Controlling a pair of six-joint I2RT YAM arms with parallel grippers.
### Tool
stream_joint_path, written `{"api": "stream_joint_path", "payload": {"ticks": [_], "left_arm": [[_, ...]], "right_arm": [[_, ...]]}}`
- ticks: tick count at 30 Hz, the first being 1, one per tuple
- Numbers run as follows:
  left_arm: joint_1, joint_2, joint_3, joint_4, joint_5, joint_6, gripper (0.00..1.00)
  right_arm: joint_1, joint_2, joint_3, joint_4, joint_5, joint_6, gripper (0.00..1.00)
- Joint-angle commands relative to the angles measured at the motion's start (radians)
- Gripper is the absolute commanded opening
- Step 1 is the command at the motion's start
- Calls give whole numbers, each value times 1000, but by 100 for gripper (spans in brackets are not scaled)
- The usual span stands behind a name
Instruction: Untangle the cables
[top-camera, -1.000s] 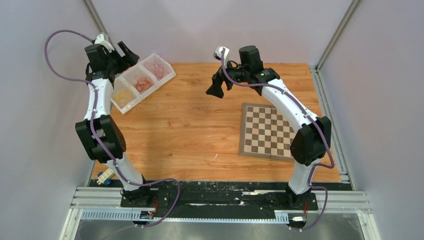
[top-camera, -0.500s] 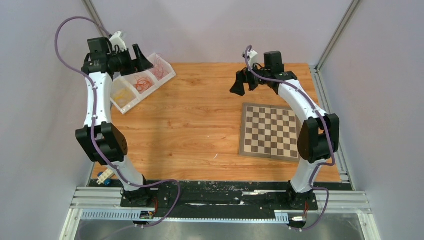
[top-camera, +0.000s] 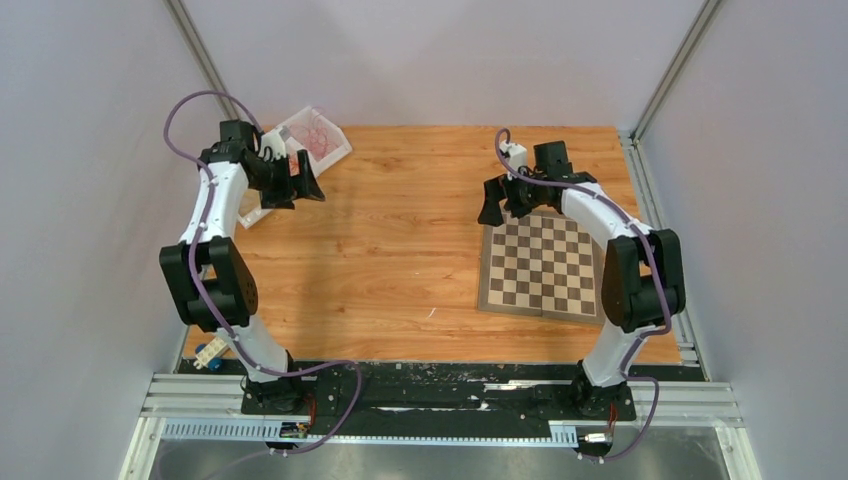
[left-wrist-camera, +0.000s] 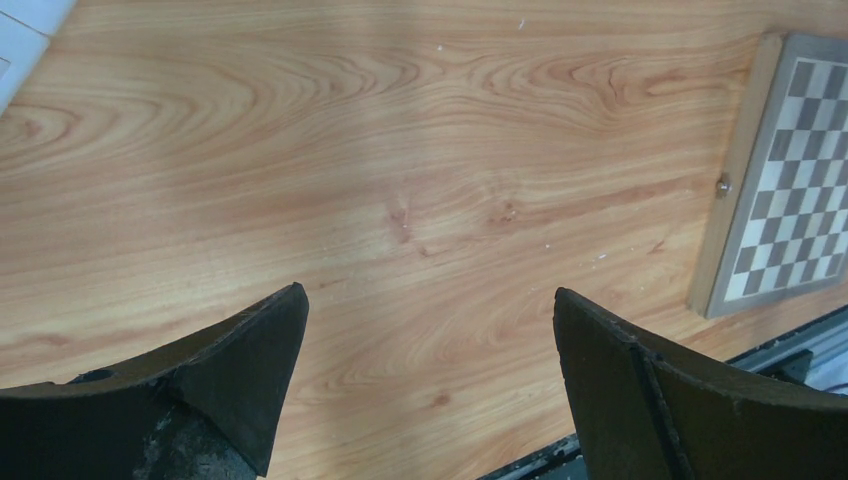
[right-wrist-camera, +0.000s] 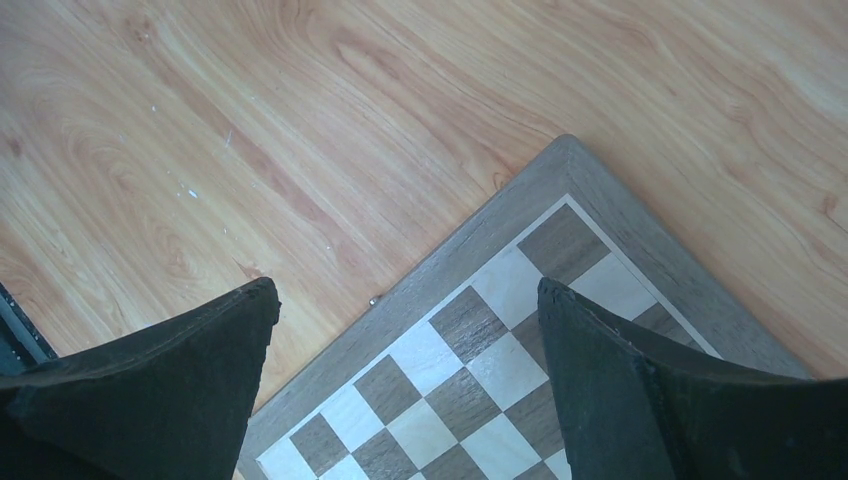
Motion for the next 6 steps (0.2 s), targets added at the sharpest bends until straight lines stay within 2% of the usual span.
{"api": "stream_joint_path", "payload": {"ticks": [1,6], "left_arm": [[-42,-84,-7,68,-80,-6,100],[-109,-94,-17,85,-136,1,100]], "right_arm": [[-4,-82,-7,31,9,25,100],[-4,-108,-27,31,-4,36,100]]}}
